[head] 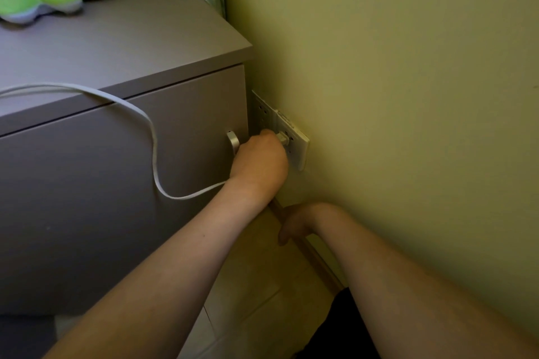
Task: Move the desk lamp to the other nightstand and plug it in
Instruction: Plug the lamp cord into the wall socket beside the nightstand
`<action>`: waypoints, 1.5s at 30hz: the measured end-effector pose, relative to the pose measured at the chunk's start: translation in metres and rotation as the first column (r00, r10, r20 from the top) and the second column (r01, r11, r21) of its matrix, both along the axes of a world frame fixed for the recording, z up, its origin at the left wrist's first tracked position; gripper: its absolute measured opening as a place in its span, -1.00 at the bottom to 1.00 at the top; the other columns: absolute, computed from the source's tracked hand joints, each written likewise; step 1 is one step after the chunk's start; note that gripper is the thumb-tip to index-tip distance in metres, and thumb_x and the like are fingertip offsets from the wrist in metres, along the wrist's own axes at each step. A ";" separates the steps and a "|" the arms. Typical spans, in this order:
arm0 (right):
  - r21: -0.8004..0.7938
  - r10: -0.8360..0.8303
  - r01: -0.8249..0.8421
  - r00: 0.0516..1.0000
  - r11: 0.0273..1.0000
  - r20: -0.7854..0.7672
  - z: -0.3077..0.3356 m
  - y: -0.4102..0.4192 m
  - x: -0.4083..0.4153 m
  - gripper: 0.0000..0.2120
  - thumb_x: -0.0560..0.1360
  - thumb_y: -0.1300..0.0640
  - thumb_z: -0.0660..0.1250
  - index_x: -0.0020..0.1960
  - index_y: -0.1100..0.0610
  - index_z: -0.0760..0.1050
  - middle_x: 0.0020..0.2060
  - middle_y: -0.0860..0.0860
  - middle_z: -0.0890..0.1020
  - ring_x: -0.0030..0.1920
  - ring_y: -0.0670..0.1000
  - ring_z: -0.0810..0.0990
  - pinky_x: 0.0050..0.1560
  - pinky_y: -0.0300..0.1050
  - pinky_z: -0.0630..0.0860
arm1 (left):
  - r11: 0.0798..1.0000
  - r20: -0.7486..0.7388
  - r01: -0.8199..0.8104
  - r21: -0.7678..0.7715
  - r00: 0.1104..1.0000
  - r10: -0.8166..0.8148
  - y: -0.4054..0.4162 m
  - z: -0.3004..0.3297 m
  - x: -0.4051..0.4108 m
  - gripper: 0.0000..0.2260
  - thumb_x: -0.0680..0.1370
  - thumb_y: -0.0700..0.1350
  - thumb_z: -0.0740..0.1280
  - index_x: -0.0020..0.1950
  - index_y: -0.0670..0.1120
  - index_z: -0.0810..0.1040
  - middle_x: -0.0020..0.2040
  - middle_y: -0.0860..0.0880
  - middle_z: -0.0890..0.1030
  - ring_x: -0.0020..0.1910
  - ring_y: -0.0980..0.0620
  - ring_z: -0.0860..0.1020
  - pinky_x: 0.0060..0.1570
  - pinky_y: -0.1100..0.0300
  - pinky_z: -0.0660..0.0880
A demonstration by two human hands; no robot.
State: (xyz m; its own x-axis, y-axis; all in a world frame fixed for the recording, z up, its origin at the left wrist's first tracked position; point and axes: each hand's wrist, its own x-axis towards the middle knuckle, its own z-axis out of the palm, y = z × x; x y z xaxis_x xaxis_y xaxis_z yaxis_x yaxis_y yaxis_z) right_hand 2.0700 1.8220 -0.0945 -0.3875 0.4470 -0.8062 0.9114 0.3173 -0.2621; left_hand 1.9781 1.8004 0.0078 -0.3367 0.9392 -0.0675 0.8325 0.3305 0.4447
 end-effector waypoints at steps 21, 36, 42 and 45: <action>0.007 0.027 -0.028 0.999 1.000 0.036 -0.002 0.002 0.003 -0.40 0.48 0.02 0.37 0.45 0.18 0.32 0.41 0.11 0.44 0.35 0.14 0.48 0.34 0.06 0.45 | 0.993 0.053 0.089 -0.071 0.995 -0.086 0.008 0.004 -0.003 -0.83 0.55 -0.26 0.15 0.12 -0.20 0.43 0.08 -0.20 0.55 -0.09 -0.14 0.50 -0.20 0.07 0.36; -0.020 -0.004 0.005 1.000 1.000 0.008 -0.008 0.003 -0.002 -0.37 0.46 0.10 0.41 0.46 0.21 0.29 0.37 0.13 0.47 0.29 0.13 0.52 0.31 0.11 0.48 | 0.991 0.004 0.128 0.033 0.992 -0.128 0.009 -0.006 -0.004 -0.83 0.57 -0.27 0.14 0.12 -0.21 0.43 0.10 -0.21 0.53 0.03 -0.20 0.55 -0.18 0.08 0.38; -0.037 0.019 -0.019 1.000 0.999 0.006 -0.007 0.002 -0.007 -0.28 0.47 0.12 0.40 0.52 0.24 0.15 0.40 0.16 0.43 0.34 0.18 0.48 0.32 0.16 0.46 | 0.985 -0.110 0.160 0.068 0.982 -0.152 0.011 -0.008 -0.003 -0.78 0.56 -0.30 0.14 0.18 -0.21 0.43 0.16 -0.23 0.50 0.08 -0.22 0.56 -0.08 0.03 0.46; -0.023 0.036 -0.035 0.999 0.999 0.027 -0.008 0.003 -0.010 -0.24 0.47 0.11 0.40 0.54 0.18 0.09 0.43 0.13 0.40 0.34 0.18 0.48 0.31 0.14 0.47 | 0.985 -0.036 0.168 0.035 0.985 -0.167 0.016 -0.010 -0.006 -0.83 0.56 -0.27 0.16 0.12 -0.21 0.45 0.08 -0.22 0.55 0.02 -0.22 0.56 -0.18 0.07 0.40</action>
State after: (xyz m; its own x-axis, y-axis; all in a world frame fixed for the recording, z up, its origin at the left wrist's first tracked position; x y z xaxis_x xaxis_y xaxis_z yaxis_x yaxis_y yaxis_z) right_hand 2.0604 1.8246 -0.1022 -0.3804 0.4152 -0.8264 0.9066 0.3441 -0.2445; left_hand 1.9724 1.8168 -0.0023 -0.1756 0.9842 -0.0222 0.8889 0.1682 0.4261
